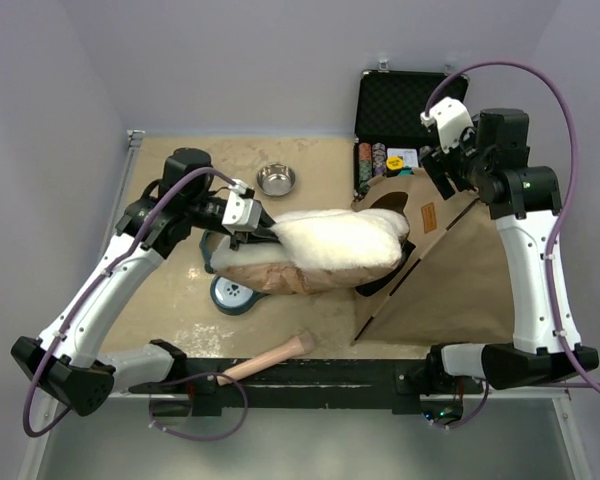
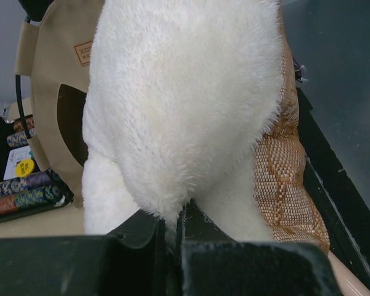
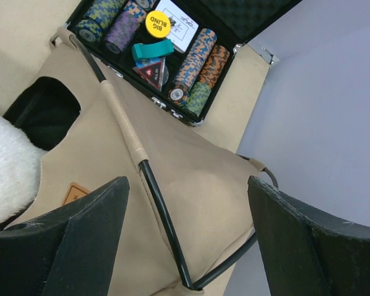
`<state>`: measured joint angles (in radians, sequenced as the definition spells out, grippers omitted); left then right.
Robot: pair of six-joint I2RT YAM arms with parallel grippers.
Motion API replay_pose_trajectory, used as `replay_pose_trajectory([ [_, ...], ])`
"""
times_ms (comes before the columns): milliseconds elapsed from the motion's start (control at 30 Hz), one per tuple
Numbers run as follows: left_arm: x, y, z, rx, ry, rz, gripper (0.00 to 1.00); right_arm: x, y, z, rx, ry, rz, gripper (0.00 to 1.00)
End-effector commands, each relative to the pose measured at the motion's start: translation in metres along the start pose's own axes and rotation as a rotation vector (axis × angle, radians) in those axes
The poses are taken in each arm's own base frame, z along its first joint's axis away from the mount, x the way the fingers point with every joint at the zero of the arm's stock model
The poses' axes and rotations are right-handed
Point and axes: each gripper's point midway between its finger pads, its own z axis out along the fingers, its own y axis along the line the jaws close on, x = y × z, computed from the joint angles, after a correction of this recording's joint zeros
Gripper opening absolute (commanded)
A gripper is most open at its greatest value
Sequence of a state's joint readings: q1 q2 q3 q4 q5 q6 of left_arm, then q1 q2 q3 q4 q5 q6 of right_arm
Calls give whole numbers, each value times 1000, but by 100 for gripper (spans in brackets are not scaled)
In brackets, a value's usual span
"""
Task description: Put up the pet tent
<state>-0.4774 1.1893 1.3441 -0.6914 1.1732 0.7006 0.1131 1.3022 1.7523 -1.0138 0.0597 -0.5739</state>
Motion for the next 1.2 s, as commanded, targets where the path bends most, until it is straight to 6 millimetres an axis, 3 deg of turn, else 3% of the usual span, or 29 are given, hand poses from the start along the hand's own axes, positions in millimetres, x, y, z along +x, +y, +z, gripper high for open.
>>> replay_pose_trajectory([
  [0, -20, 18, 9, -29, -59, 176, 0, -3, 0, -3, -27, -34, -49, 77],
  [300, 13, 43, 27, -76, -20, 126, 0, 10, 18, 11, -112, -17, -67, 60],
  [467, 34, 59, 37, -105, -2, -17, 0, 18, 24, 20, -135, 2, -79, 29],
  [533, 47, 67, 42, -127, 25, -107, 0, 16, 25, 18, -144, -12, -80, 7],
  [567, 55, 71, 44, -143, 43, -156, 0, 14, 25, 17, -142, -22, -78, 2],
  [733, 97, 77, 73, -145, 152, -488, 0, 12, 31, 15, -170, -52, -86, 0],
  [967, 154, 76, 104, -174, 275, -790, 0, 12, 36, 9, -187, -82, -116, 0],
  [1067, 157, 73, 116, -175, 274, -845, 0, 13, 41, 9, -206, -88, -114, 0],
  [1167, 154, 84, 126, -264, 259, -875, 0, 15, 47, 9, -228, -88, -104, 0],
])
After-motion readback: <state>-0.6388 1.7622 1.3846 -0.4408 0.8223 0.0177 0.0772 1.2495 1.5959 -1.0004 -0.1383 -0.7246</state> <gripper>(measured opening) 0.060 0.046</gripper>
